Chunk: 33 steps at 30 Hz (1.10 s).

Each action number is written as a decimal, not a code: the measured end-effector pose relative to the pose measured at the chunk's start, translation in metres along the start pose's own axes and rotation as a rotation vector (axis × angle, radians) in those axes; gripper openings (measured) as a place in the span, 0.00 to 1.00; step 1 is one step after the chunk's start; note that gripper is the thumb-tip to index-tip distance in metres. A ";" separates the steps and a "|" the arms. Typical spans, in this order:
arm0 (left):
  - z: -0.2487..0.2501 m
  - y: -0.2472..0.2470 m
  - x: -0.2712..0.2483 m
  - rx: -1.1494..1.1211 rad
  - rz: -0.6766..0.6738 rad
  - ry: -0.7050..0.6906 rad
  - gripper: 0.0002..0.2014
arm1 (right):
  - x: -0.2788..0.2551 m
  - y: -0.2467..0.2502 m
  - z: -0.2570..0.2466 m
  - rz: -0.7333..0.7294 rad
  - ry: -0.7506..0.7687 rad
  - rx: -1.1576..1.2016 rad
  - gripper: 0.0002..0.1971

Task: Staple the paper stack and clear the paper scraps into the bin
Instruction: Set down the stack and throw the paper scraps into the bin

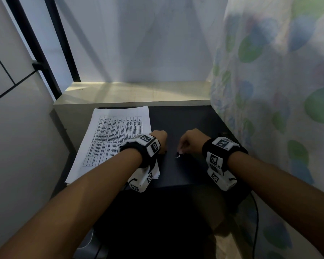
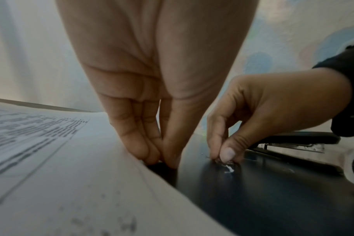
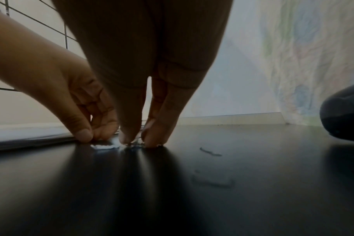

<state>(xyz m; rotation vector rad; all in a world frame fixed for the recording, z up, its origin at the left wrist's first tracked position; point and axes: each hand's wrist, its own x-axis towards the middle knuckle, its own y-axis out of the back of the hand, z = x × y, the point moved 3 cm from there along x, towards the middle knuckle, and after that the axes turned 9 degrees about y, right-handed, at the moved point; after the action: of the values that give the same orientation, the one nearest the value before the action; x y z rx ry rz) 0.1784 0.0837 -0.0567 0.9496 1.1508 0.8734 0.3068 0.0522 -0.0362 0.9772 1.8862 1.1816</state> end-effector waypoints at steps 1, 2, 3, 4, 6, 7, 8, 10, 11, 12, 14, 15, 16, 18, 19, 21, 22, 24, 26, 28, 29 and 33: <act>0.000 0.000 0.000 -0.002 0.002 0.000 0.16 | -0.002 0.001 0.001 0.009 0.001 0.011 0.08; -0.001 0.000 0.001 -0.004 0.001 0.001 0.16 | -0.003 0.003 0.001 0.022 0.003 0.016 0.08; -0.001 -0.001 0.001 -0.005 0.001 0.003 0.16 | -0.005 0.004 0.000 0.031 0.005 0.010 0.11; -0.001 -0.001 0.001 -0.005 0.001 0.005 0.16 | -0.007 0.005 0.000 0.029 0.009 -0.009 0.14; -0.001 -0.001 0.001 -0.006 0.003 0.004 0.16 | -0.009 0.005 -0.002 -0.036 0.019 -0.087 0.22; -0.001 -0.001 0.001 -0.003 0.001 0.005 0.17 | -0.009 0.003 -0.003 -0.079 0.028 -0.130 0.24; 0.000 -0.001 0.001 -0.001 -0.005 0.009 0.17 | -0.009 0.001 -0.004 -0.105 0.041 -0.157 0.23; 0.000 -0.001 0.001 -0.003 -0.012 0.016 0.16 | -0.009 -0.004 -0.005 -0.107 0.049 -0.169 0.18; 0.000 -0.001 0.001 -0.005 -0.014 0.018 0.16 | -0.010 -0.007 -0.005 -0.096 0.045 -0.174 0.17; 0.000 -0.001 0.000 -0.010 -0.017 0.017 0.16 | -0.011 -0.010 -0.004 -0.082 0.035 -0.177 0.15; 0.000 0.000 0.000 -0.016 -0.017 0.013 0.16 | -0.012 -0.014 -0.003 -0.042 0.018 -0.176 0.13; 0.001 0.000 -0.001 -0.019 -0.015 0.013 0.15 | -0.013 -0.015 -0.003 -0.022 0.010 -0.174 0.13; 0.001 0.000 -0.001 -0.020 -0.013 0.012 0.15 | -0.013 -0.015 -0.003 -0.007 0.003 -0.168 0.12; 0.001 0.000 -0.002 -0.020 -0.003 0.011 0.15 | -0.014 -0.014 -0.002 0.014 -0.014 -0.152 0.11; 0.001 0.000 -0.003 -0.019 0.004 0.010 0.15 | -0.014 -0.013 -0.002 0.021 -0.021 -0.147 0.11; 0.001 -0.001 -0.004 -0.025 0.018 0.005 0.15 | -0.014 -0.012 -0.003 0.032 -0.029 -0.148 0.10; 0.001 -0.001 -0.004 -0.026 0.022 0.002 0.15 | -0.013 -0.011 -0.004 0.036 -0.035 -0.151 0.10; 0.000 -0.001 -0.004 -0.027 0.023 0.001 0.15 | -0.012 -0.010 -0.006 0.040 -0.046 -0.149 0.10; 0.000 -0.002 -0.003 -0.038 0.023 -0.001 0.14 | -0.012 -0.009 -0.007 0.041 -0.051 -0.144 0.10; 0.000 -0.001 -0.003 -0.042 0.028 -0.004 0.14 | -0.013 -0.009 -0.007 0.047 -0.056 -0.130 0.10; 0.000 -0.001 -0.004 -0.044 0.030 -0.005 0.14 | -0.014 -0.009 -0.007 0.051 -0.057 -0.121 0.10; -0.001 0.000 -0.007 -0.063 0.038 -0.020 0.14 | -0.015 -0.013 -0.006 0.030 -0.070 -0.070 0.10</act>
<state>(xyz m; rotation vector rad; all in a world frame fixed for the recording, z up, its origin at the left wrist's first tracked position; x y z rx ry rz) 0.1762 0.0776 -0.0548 0.9288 1.0853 0.9239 0.3057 0.0329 -0.0437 0.9989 1.7699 1.2073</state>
